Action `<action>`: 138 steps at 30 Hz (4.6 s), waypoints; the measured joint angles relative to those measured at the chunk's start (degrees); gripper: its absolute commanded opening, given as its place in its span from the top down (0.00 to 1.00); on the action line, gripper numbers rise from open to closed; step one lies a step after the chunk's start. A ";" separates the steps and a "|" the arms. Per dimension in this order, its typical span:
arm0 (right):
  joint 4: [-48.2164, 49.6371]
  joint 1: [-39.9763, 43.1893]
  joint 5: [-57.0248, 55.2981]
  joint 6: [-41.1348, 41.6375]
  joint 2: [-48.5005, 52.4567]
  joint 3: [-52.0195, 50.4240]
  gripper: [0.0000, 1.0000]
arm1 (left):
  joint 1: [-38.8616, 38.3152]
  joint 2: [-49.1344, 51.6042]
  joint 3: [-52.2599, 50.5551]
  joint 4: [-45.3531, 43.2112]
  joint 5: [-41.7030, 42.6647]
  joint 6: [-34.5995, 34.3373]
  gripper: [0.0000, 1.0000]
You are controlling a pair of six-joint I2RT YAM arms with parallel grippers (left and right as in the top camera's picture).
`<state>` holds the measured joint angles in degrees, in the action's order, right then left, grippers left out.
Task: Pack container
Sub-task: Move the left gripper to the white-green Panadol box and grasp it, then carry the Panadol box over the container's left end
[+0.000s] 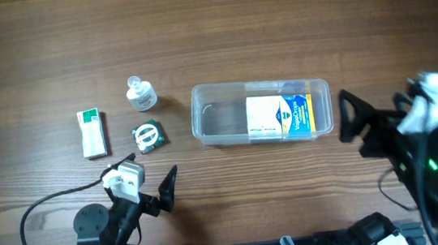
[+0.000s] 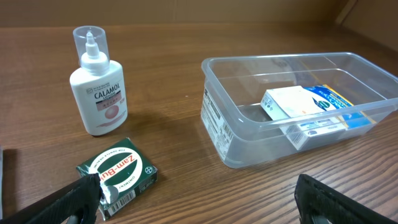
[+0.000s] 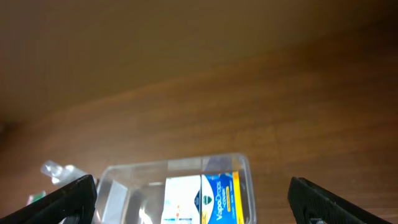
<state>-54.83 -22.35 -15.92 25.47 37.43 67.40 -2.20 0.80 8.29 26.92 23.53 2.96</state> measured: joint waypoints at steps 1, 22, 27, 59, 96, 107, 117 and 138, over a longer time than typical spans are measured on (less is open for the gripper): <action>-0.96 0.00 -0.48 0.00 -1.57 0.11 0.00 | 0.00 0.00 0.00 0.04 0.00 0.00 0.00; -6.45 0.00 -1.79 0.00 -3.39 0.22 0.00 | 0.00 44.04 49.48 28.11 -20.24 -13.20 0.00; -6.47 0.00 -1.95 0.00 -3.39 0.22 0.00 | 2.36 55.69 50.56 28.57 -24.00 -15.76 0.00; -6.47 0.00 -1.97 0.00 -3.39 0.22 0.00 | 14.97 98.92 50.60 10.84 -30.40 10.60 0.19; -6.47 0.00 -1.97 0.00 -3.39 0.22 0.00 | -17.07 68.70 60.48 20.52 -19.34 -3.08 0.85; -6.45 0.00 -1.97 0.00 -3.39 0.22 0.00 | -35.93 89.81 60.65 13.49 -18.88 16.37 0.81; -6.47 0.00 -1.97 0.00 -3.39 0.22 0.00 | -35.95 99.49 60.65 9.88 -23.39 29.59 0.60; -6.47 0.00 -1.97 0.00 -3.39 0.22 0.00 | -39.85 99.51 60.65 9.25 -29.64 -5.16 0.96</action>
<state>-61.30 -22.35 -17.89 25.47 34.04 67.61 -42.04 100.31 68.95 36.16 -6.11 -2.20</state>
